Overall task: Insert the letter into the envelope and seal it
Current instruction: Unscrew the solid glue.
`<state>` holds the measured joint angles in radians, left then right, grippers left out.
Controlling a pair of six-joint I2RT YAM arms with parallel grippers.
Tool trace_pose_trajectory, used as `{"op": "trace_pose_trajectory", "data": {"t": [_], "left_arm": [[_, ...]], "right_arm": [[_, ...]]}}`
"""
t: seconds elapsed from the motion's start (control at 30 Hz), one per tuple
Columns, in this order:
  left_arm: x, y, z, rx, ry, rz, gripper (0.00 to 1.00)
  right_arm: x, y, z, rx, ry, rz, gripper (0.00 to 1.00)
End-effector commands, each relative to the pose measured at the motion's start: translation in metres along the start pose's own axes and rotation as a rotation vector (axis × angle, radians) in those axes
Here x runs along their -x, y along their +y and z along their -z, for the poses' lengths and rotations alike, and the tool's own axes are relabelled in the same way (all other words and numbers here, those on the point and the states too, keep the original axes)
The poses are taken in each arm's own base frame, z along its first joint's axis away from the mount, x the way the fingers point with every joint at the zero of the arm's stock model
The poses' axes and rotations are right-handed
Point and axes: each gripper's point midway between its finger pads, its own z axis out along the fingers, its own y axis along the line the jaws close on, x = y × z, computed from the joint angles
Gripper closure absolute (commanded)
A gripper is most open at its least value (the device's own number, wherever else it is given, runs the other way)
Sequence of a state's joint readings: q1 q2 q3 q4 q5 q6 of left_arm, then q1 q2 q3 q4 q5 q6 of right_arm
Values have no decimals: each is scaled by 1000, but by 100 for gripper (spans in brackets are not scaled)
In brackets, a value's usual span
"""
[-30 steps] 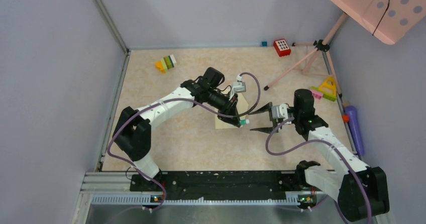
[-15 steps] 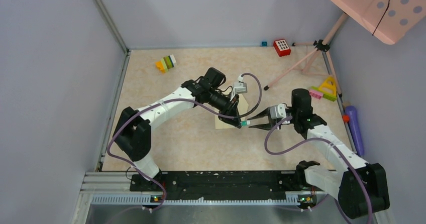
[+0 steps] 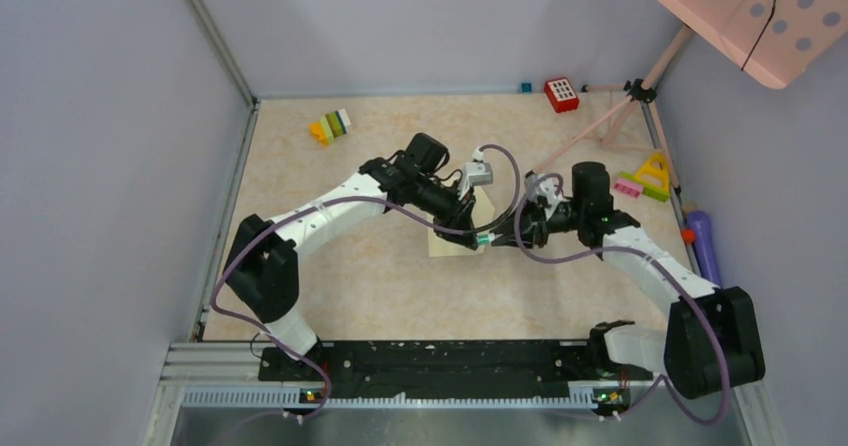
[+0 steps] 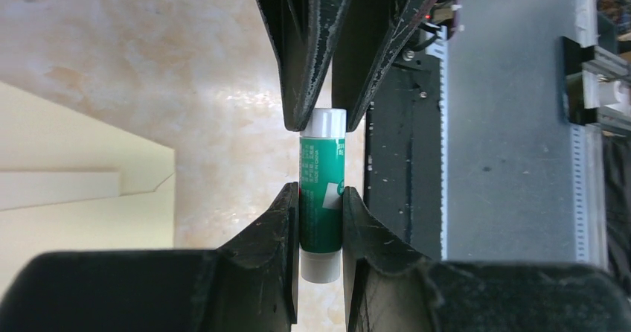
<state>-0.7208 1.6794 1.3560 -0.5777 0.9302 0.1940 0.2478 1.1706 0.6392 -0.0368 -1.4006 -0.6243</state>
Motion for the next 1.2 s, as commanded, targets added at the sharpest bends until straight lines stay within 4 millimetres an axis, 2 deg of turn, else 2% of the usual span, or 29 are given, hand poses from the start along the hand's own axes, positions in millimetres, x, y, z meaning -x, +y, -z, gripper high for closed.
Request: {"op": "trace_pose_trajectory", "data": {"t": [0.0,0.1,0.23,0.33,0.4,0.47,0.53,0.63,0.73,0.83,1.0,1.17], "left_arm": [[32,17,18,180,-68,-140,100],[38,30,26,293,-76,-166,100],[42,40,34,387,-90,-192,100],[40,40,35,390,-93,-195,100],[40,37,34,374,-94,-196,100],[38,32,32,342,-90,-194,100],[37,24,29,293,-85,-196,100],[35,10,26,212,-80,-193,100],[33,-2,23,139,-73,-190,100],[28,-14,20,61,-62,-181,100],[20,-28,12,-61,-54,-146,100],[17,-29,7,-106,-39,-111,100]], "right_arm": [[30,-25,-6,-36,-20,-264,89],[34,-46,-8,-91,-8,-517,89],[33,-55,-12,-53,16,-752,89],[31,-55,-12,-30,27,-804,86],[29,-54,-12,-35,33,-767,83],[29,-53,-10,-46,37,-714,78],[31,-51,-8,-46,42,-604,67],[34,-41,-2,-31,50,-371,48],[37,-28,2,-8,28,-122,39],[36,-19,4,-25,3,71,35],[29,-4,7,-52,-23,339,35],[29,5,6,-36,-37,411,37]]}}
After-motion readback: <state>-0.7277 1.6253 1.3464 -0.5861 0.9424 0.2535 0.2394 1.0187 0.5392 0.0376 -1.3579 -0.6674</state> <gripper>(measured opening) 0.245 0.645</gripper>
